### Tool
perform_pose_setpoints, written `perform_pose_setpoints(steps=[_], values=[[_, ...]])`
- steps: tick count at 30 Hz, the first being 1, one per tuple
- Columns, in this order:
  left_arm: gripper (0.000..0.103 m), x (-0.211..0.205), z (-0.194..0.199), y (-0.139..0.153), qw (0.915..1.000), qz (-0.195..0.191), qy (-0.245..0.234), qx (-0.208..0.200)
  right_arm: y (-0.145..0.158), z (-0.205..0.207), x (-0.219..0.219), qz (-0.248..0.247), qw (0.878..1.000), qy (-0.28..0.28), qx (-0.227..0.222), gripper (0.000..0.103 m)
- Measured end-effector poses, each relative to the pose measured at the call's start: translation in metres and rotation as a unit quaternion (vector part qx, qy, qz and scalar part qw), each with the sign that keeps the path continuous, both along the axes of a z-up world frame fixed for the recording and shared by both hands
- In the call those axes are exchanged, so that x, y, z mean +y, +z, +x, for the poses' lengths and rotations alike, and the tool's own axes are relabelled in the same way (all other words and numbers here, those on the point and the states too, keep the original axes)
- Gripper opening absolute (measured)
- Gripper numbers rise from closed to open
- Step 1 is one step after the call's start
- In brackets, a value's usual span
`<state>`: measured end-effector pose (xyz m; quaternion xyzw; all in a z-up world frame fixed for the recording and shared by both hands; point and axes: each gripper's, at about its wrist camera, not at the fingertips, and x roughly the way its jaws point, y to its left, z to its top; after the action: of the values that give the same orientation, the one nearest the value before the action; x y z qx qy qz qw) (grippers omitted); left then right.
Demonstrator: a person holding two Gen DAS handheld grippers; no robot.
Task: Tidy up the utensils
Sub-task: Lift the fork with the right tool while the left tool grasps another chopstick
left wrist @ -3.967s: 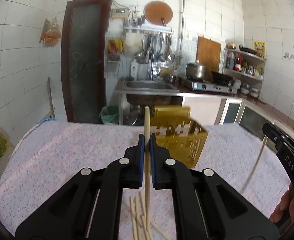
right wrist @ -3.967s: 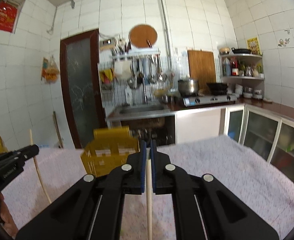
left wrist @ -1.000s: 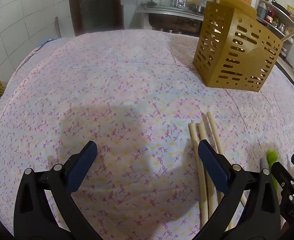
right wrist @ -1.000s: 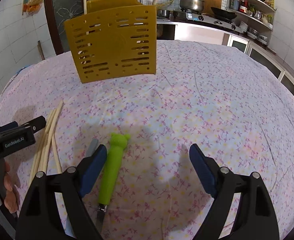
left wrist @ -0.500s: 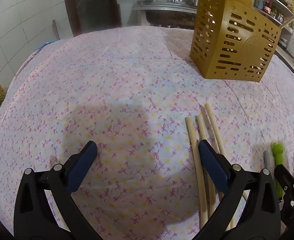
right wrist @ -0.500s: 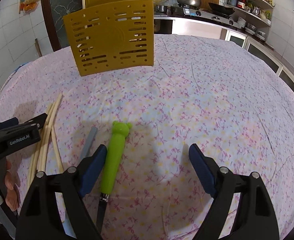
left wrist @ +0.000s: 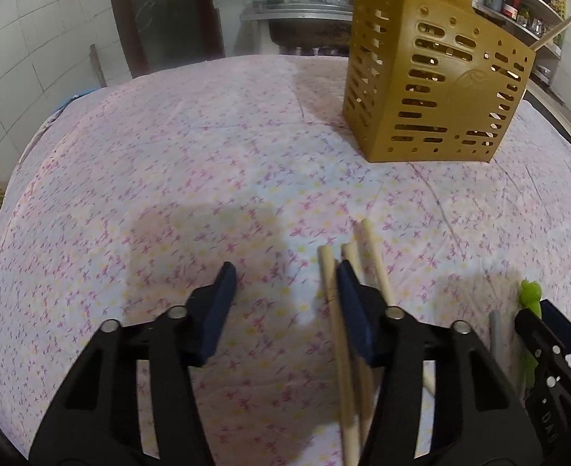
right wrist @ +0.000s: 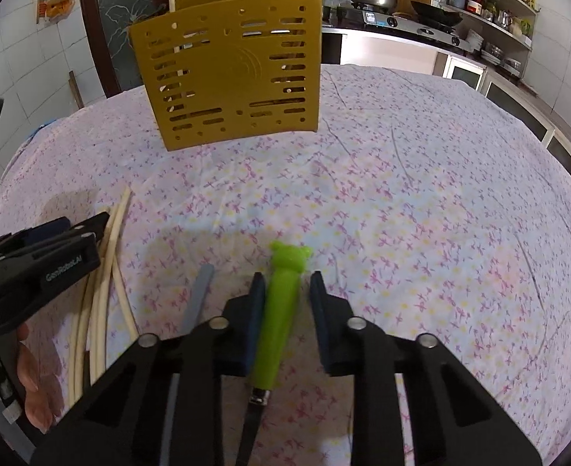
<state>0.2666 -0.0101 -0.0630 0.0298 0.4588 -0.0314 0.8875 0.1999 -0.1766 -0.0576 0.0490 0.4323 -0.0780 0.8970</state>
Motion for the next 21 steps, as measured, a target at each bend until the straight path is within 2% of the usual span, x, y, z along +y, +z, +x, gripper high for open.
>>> perform_pose_setpoints(steps=[6,8,11,18,21], values=[[0.02,-0.009,0.009,0.003,0.9999,-0.001,-0.005,0.013,0.001,0.011,-0.01,0.014,1.0,-0.007,0.003,0.02],[0.018,-0.011,0.01,0.003,0.9999,0.001,-0.005,0.013,0.002,0.016,-0.012,0.019,1.0,-0.006,0.005,0.019],[0.006,-0.014,0.01,0.003,0.9998,0.002,-0.014,0.012,0.004,0.019,-0.017,0.029,1.0,0.001,0.003,0.017],[0.005,-0.006,0.0,0.013,1.0,-0.005,-0.002,-0.006,0.019,0.011,-0.033,0.045,0.998,-0.002,-0.032,0.016],[0.005,0.005,-0.014,0.033,0.9988,-0.026,0.016,-0.038,0.034,0.001,-0.041,0.046,0.997,-0.002,-0.067,0.016]])
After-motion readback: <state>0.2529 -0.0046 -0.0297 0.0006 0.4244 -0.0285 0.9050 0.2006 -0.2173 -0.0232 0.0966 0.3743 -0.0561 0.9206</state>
